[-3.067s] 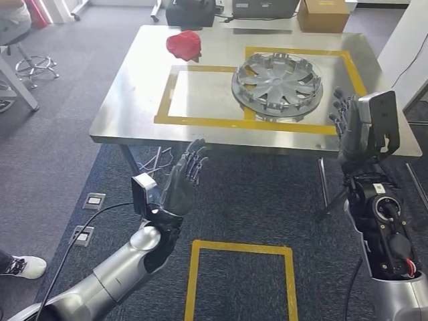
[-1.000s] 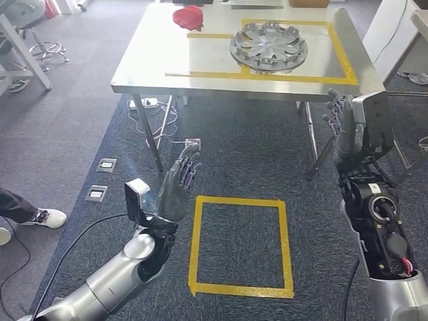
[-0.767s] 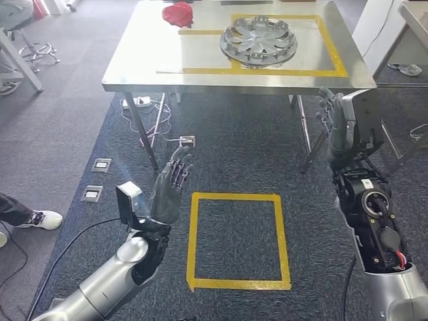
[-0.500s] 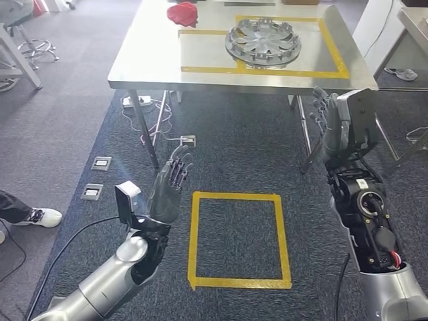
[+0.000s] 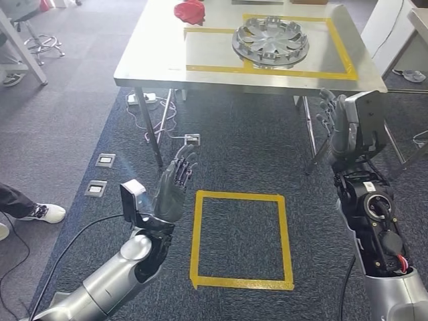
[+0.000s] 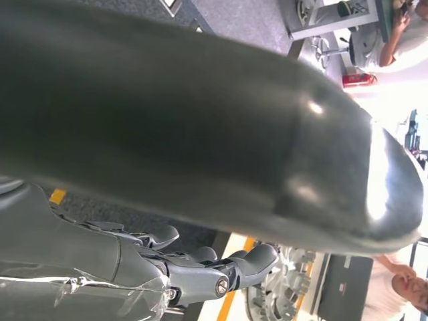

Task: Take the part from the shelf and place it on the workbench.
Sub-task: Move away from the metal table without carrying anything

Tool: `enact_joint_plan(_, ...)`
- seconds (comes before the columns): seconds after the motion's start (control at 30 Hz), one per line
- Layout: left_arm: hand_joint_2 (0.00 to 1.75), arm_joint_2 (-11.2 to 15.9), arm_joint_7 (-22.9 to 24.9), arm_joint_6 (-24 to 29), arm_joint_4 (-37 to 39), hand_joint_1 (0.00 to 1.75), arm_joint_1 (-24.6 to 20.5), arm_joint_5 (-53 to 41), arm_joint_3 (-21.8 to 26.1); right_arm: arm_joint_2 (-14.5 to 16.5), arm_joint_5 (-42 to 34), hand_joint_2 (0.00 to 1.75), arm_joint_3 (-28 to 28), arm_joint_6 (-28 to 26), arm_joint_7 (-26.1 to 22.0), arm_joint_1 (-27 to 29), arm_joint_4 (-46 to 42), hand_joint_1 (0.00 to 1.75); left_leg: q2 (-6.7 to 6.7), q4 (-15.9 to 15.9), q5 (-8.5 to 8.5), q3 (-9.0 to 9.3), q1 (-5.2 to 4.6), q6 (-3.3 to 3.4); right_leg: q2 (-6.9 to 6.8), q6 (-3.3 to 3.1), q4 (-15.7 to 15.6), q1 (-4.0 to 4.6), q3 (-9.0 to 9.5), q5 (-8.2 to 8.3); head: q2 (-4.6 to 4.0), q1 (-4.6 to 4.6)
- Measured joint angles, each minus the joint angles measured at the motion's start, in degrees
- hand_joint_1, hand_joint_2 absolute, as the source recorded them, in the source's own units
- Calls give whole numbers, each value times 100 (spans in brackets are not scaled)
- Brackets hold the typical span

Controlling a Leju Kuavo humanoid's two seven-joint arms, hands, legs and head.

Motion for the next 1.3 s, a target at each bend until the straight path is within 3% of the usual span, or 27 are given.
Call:
enact_joint_plan(0.3, 0, 14, -18, -40, 0, 0, -11, 0, 0, 0, 9, 0, 10, -62, -13, 2, 3, 0, 3, -15, -3, 8, -11, 7, 2, 17, -5, -3, -2, 1, -1, -35)
enact_joint_plan(0.4, 0, 26, -27, -58, 0, 0, -23, 1, 0, 0, -25, 0, 23, -59, -33, 3, 9, 0, 2, -17, -1, 8, -39, 71, 3, 74, -41, -22, 17, 25, -1, -62)
enact_joint_plan(0.47, 0, 28, -39, -66, 0, 0, -37, 2, 0, 0, -60, 0, 26, -60, -52, 2, 15, 0, 18, -113, 42, 69, 0, 119, 6, 95, 30, -25, -22, -36, 0, -62)
enact_joint_plan(0.53, 0, 21, -48, -72, 0, 0, -56, 2, 0, -1, -89, 0, 26, -59, -68, 7, 24, 0, 48, -193, 75, 131, 31, 156, 9, 105, 519, -28, -252, -299, 0, -24)
enact_joint_plan(0.6, 0, 10, -53, -76, 0, 0, -66, 2, 0, -2, -96, 0, 26, -57, -75, 40, 37, 0, 72, -201, 70, 143, 30, 164, 13, 123, 1368, -26, -662, -630, 0, 26)
enact_joint_plan(0.63, 0, 6, -55, -78, 0, 0, -64, 2, 0, -2, -98, 0, 25, -58, -76, 66, 47, 0, 84, -199, 60, 148, 31, 157, 10, 131, 1667, -31, -821, -696, 0, 49)
enact_joint_plan(0.67, 0, 3, -60, -78, 0, 0, -62, 2, 0, -2, -101, 0, 25, -57, -79, 88, 57, 0, 100, -193, 44, 157, 33, 145, 5, 137, 1748, -39, -877, -654, 0, 68)
enact_joint_plan(0.7, 0, 0, -67, -77, 0, 0, -62, 2, 0, -2, -104, 0, 24, -55, -84, 101, 66, 0, 118, -181, 20, 174, 38, 125, -10, 139, 1580, -50, -813, -503, 0, 89)
enact_joint_plan(0.73, 0, -4, -75, -76, 0, 0, -62, 2, 0, -2, -107, 0, 24, -53, -92, 105, 71, 0, 139, -161, -16, 200, 47, 100, -48, 139, 1205, -59, -642, -279, 0, 106)
enact_joint_plan(0.8, 0, -7, -91, -76, 0, 0, -67, 3, -1, -2, -109, 0, 27, -44, -111, 95, 80, 0, 186, -112, -99, 238, 32, 29, -196, 128, 453, -28, -268, -19, -1, 154)
enact_joint_plan(0.87, 0, -1, -102, -76, 0, 0, -73, 7, -2, -2, -109, 0, 33, -37, -120, 93, 87, 0, 245, -85, -140, 232, -6, -35, -253, 61, 177, 5, -121, -33, -1, 165)
enact_joint_plan(0.97, 0, 7, -106, -76, -1, 0, -76, 16, -4, -1, -109, 0, 39, -30, -127, 105, 97, 0, 322, -22, -215, 213, -9, -111, -102, -63, 158, -11, -112, -45, 0, 64)
enact_joint_plan(1.03, 0, 10, -112, -74, -1, 0, -82, 18, -4, -1, -109, 0, 39, -20, -137, 93, 102, 0, 218, 454, -463, -19, 14, -159, -15, -127, 141, -31, -88, -48, 0, -6)
enact_joint_plan(1.1, 0, 17, -116, -67, -1, 0, -62, 19, -4, -2, -109, 0, 40, -8, -143, 96, 112, 0, 105, 1310, -774, -501, 25, -181, 72, -166, 138, -29, -86, -55, -1, -80)
enact_joint_plan(1.13, 0, 21, -116, -63, 0, 0, -43, 20, -5, -2, -109, 0, 43, -2, -143, 102, 121, 0, 86, 1640, -838, -720, 27, -181, 123, -174, 138, -25, -85, -57, -1, -111)
enact_joint_plan(1.17, 0, 25, -116, -61, 0, 0, -28, 20, -5, -2, -109, 0, 47, 4, -143, 106, 128, 0, 76, 1770, -793, -851, 28, -170, 179, -179, 139, -19, -81, -60, -1, -139)
enact_joint_plan(1.2, 0, 27, -116, -59, 0, 0, -20, 20, -6, -1, -109, 0, 51, 9, -143, 108, 134, 0, 66, 1664, -637, -867, 27, -149, 239, -180, 139, -13, -76, -60, -1, -167)
enact_joint_plan(1.3, 0, 28, -116, -54, 0, 0, -29, 20, -7, -1, -109, 0, 55, 10, -145, 102, 138, 0, -121, 487, 51, -424, 23, -47, 406, -165, 144, 6, -59, -65, -1, -228)
